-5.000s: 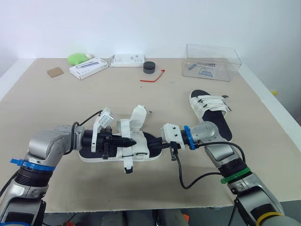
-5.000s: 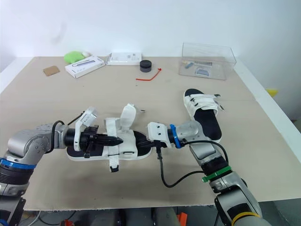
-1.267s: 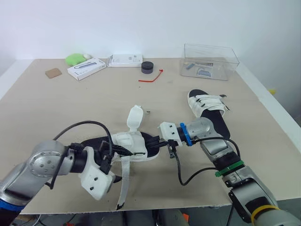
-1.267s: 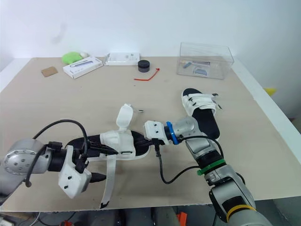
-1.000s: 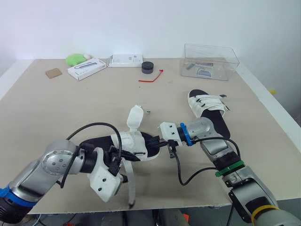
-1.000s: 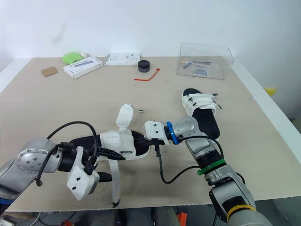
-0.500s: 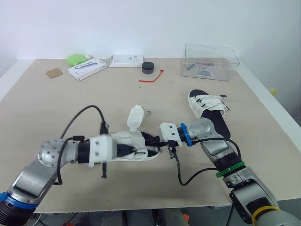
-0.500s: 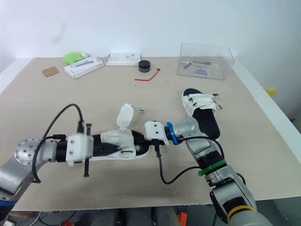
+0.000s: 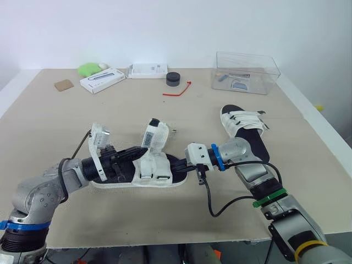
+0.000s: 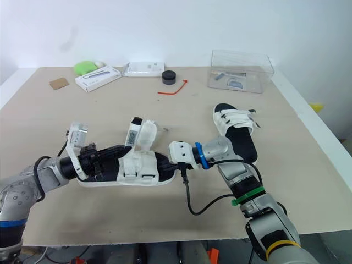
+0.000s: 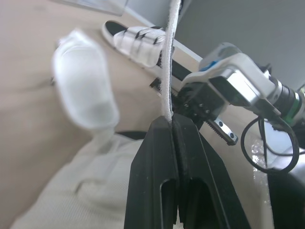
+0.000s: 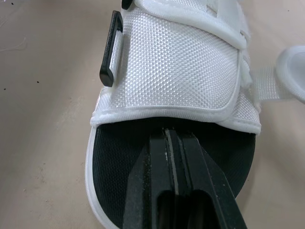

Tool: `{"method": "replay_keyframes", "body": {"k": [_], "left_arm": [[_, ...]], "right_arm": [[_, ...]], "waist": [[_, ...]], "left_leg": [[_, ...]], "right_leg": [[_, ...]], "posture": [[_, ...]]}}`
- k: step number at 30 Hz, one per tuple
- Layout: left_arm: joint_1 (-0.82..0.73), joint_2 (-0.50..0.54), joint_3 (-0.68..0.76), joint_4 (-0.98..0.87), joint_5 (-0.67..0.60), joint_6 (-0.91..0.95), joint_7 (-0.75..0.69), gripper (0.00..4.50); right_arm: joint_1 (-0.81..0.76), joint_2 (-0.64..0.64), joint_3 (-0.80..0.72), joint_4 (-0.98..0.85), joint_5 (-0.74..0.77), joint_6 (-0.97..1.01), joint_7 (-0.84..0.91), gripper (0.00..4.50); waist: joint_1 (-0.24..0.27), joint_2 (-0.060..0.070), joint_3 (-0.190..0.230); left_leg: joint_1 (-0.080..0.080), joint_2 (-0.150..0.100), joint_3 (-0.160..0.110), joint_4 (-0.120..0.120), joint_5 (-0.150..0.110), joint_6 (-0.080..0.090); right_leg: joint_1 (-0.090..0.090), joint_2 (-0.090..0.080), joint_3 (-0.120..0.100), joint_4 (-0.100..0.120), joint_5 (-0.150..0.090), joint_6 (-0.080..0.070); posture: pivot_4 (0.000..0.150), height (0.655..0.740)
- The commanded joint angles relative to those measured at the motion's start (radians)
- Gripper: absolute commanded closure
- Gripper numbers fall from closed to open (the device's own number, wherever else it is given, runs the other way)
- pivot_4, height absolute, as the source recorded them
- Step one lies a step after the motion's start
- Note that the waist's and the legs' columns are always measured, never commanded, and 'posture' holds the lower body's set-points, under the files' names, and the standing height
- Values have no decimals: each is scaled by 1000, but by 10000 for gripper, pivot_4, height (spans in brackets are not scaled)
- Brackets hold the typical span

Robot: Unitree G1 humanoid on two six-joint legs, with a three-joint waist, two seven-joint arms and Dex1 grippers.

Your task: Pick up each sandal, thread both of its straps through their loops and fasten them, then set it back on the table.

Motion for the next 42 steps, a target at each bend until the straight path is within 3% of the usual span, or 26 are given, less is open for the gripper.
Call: {"method": "replay_keyframes", "body": {"k": [1,27,28,30,31,33,34,42], "left_arm": [[-11,-7,48,27,-6,-4,9,44787],[-115,-31,-86,241,239,-30,-154,44787],[-121,-32,-82,244,239,-29,-156,39442],[-132,-29,-73,248,241,-29,-161,34009],[-136,-26,-68,250,243,-30,-164,28357],[-142,-6,-64,246,258,-46,-185,22268],[-145,4,-61,243,260,-47,-196,16514],[-285,49,-56,233,284,-69,-250,16514]], "right_arm": [[13,-24,4,-13,-26,12,3,45000],[28,-28,1,-44,-23,35,-21,45000],[30,-29,2,-46,-23,36,-21,45000],[32,-31,2,-50,-23,38,-23,45000],[33,-32,2,-52,-23,39,-23,45000],[35,-34,1,-54,-22,41,-24,45000],[36,-35,1,-54,-23,41,-24,45000],[33,-34,3,-48,-25,36,-25,45000]], "waist": [[0,0,0],[1,0,0],[1,0,0],[1,0,0],[1,0,0],[1,0,0],[1,0,0],[2,-2,0]], "left_leg": [[0,0,0,0,0,0],[-1,-1,-1,0,1,-2],[-1,-1,-1,0,1,-2],[-1,-1,-2,0,1,-2],[-1,-1,-2,0,1,-2],[-1,-1,-2,0,1,-2],[-1,-1,-2,0,1,-2],[-2,-2,-3,0,1,-2]], "right_leg": [[0,0,0,0,0,0],[0,-1,0,0,1,1],[0,-1,-1,0,1,1],[0,-1,0,0,1,1],[0,-1,0,0,1,1],[0,-1,0,0,1,1],[0,-1,0,0,1,1],[0,-2,-2,-1,1,1]], "posture": [[1500,7400],[1500,7400],[1500,7400],[1500,7400],[1500,7400],[1500,7400],[1500,7400],[1500,7400]]}}
